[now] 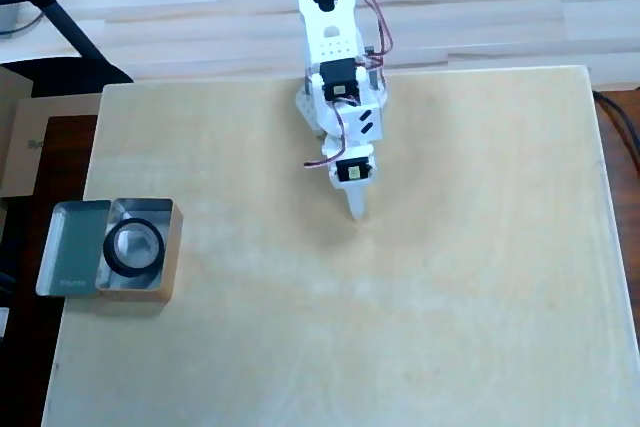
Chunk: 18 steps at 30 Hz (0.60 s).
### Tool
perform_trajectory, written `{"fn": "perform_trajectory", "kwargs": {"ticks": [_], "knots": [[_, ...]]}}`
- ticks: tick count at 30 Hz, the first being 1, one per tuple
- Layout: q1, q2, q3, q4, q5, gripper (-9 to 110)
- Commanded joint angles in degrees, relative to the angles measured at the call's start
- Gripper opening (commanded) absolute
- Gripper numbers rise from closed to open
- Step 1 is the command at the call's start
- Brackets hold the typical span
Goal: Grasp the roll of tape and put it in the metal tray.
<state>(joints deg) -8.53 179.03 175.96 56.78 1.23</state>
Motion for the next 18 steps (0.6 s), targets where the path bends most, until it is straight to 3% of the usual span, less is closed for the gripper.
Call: {"fn": "perform_trajectory", "kwargs": {"ticks": [1, 18], "knots": [[0.26, 16.7, 0.7, -0.62, -0.7, 0], [-0.35, 16.52, 0.62, -0.44, -2.99, 0]]}}
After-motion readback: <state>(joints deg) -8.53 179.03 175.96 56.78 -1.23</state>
